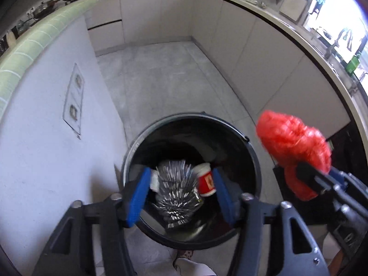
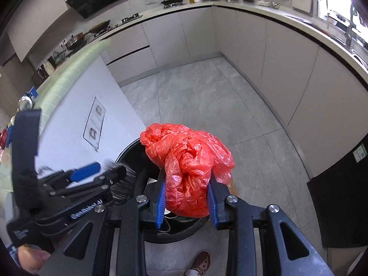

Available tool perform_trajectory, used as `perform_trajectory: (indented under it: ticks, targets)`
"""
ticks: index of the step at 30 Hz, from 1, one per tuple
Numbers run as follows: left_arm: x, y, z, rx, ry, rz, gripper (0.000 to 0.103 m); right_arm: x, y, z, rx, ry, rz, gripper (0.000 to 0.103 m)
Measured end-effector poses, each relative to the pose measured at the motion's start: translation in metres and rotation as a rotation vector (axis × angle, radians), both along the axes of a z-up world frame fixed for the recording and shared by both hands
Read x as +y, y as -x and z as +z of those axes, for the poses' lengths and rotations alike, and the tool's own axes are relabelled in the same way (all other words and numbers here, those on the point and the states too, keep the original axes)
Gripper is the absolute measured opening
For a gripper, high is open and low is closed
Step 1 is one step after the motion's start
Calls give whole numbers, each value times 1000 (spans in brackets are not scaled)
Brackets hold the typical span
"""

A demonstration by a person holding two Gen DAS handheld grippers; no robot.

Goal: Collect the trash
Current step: 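Open the left tool to drop the steel wool while the right tool drops the red bag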

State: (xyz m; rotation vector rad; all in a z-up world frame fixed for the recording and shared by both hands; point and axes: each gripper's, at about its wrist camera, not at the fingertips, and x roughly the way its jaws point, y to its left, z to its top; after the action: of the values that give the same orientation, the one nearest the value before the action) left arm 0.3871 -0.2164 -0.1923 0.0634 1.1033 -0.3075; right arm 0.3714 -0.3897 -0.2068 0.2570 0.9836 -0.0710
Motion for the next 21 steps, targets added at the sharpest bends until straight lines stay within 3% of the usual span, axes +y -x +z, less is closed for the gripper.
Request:
perform_trajectory:
  ticks: [2, 8, 11, 12, 13, 21]
  targets:
    - [2, 0, 6, -24, -2, 27, 74, 3, -8, -7, 13, -19, 11, 33]
    - [18, 1, 27, -62, 22, 81, 75, 10, -21, -26, 46, -33, 37, 33]
    - [20, 3, 47, -98, 30, 92, 75, 15, -28, -31, 85, -27, 39, 44]
    - [18, 0, 48, -106, 31, 92, 75, 16, -31, -30, 91, -23, 38, 52]
    - [20, 1, 53, -118, 37, 91, 75, 18, -32, -28, 90, -25, 37, 54]
    - [35, 4, 78, -107, 82, 82, 75, 26, -28, 12, 26, -9, 8, 55]
